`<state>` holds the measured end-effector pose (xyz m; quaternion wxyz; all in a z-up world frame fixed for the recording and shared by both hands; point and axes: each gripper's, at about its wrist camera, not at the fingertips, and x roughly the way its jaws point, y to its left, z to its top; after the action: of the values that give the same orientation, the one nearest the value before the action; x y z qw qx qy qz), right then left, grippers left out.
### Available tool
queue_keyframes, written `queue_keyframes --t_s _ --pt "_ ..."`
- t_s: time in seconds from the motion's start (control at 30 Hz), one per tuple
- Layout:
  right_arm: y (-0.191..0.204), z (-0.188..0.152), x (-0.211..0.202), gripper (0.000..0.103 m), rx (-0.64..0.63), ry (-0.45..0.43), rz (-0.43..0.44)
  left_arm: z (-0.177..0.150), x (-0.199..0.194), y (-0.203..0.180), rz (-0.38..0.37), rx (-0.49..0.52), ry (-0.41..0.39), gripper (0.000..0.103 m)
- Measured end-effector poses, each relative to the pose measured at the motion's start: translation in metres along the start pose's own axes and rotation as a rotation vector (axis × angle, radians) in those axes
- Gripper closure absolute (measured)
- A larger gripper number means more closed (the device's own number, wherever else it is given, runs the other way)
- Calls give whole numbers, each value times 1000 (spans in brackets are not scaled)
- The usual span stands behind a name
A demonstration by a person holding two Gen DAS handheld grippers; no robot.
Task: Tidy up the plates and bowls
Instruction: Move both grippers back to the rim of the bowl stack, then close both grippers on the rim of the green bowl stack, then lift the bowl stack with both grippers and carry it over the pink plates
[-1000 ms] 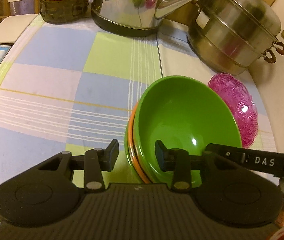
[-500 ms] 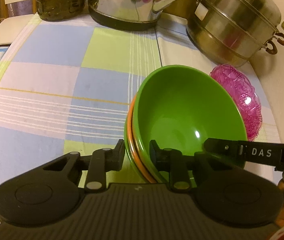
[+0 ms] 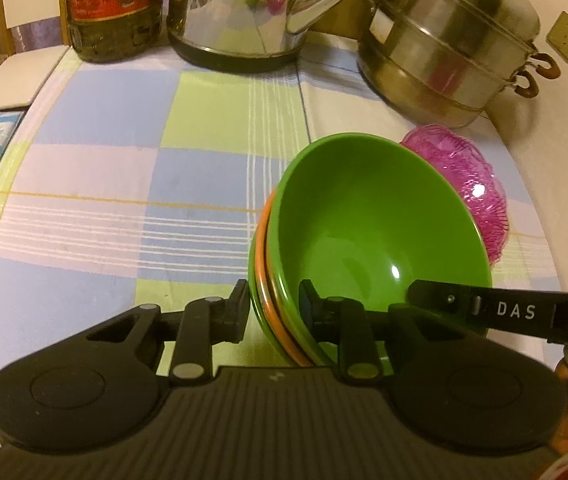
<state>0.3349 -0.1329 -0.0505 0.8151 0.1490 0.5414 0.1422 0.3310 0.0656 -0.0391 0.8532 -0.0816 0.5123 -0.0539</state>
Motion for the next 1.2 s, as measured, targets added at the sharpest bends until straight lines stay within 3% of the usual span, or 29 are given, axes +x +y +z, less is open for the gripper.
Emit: queue_keyframes --t_s 0.53,0.87,1.2 --pt "-30 23 -81 79 40 -94 -41 29 -32 -76 -50 87 -36 80" --pt "-71 59 -106 79 60 -143 -86 65 -11 -132 -80 152 -37 80" --pt "-108 98 -99 80 84 -147 -107 92 24 -162 -89 179 -23 80"
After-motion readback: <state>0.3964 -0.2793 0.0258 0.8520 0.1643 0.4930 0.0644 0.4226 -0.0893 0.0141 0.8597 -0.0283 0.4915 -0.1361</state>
